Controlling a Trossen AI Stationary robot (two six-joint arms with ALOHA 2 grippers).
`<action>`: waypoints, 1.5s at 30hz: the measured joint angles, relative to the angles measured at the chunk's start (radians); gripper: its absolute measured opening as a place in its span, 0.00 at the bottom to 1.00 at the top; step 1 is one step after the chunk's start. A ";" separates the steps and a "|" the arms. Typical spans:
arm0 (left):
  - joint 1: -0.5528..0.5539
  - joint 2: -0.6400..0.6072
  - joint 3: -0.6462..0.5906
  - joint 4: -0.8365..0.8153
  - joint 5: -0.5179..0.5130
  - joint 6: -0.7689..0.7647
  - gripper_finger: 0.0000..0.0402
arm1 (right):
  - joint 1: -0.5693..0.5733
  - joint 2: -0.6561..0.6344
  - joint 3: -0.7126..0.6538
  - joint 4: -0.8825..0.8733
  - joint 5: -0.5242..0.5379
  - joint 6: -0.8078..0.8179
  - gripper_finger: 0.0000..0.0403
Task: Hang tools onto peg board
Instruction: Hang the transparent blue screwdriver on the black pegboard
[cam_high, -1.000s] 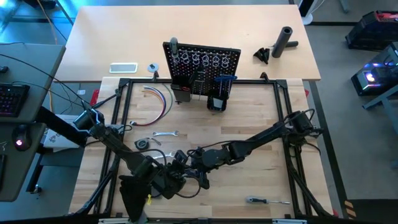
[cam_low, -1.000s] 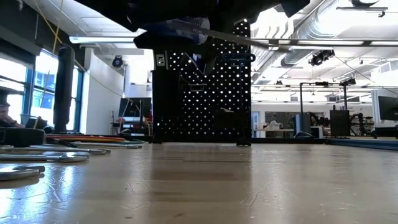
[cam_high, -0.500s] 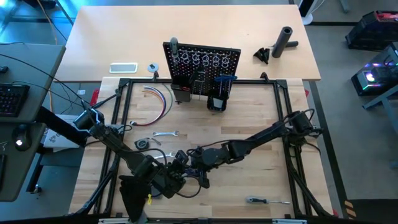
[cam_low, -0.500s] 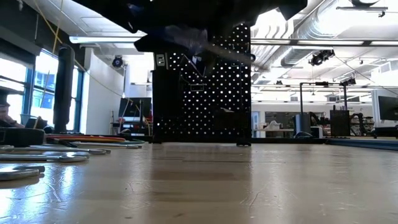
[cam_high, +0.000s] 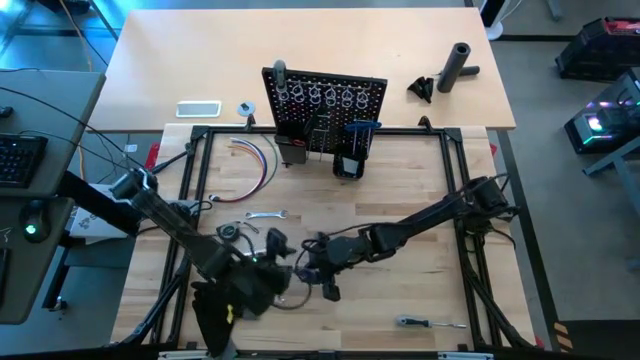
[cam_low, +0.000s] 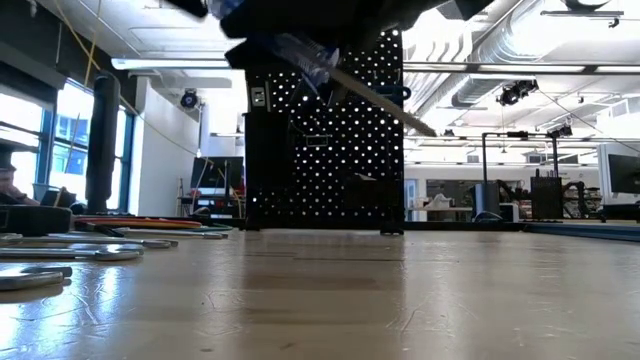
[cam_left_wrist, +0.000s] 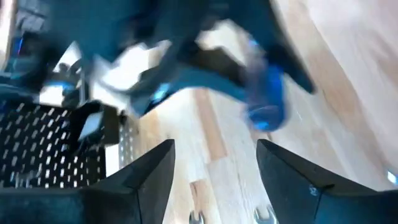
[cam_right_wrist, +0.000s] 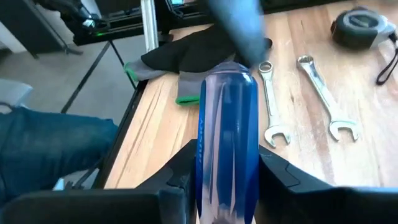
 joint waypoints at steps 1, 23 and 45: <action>0.000 -0.026 0.000 -0.003 -0.010 -0.033 0.55 | 0.001 -0.008 0.000 -0.008 0.007 -0.017 0.23; 0.007 -0.309 -0.385 1.074 -0.051 0.084 0.53 | 0.102 -0.142 0.000 0.127 0.435 -0.414 0.23; -0.012 -0.205 -0.385 1.174 -0.125 0.064 0.52 | 0.112 -0.143 0.000 0.199 0.494 -0.482 0.23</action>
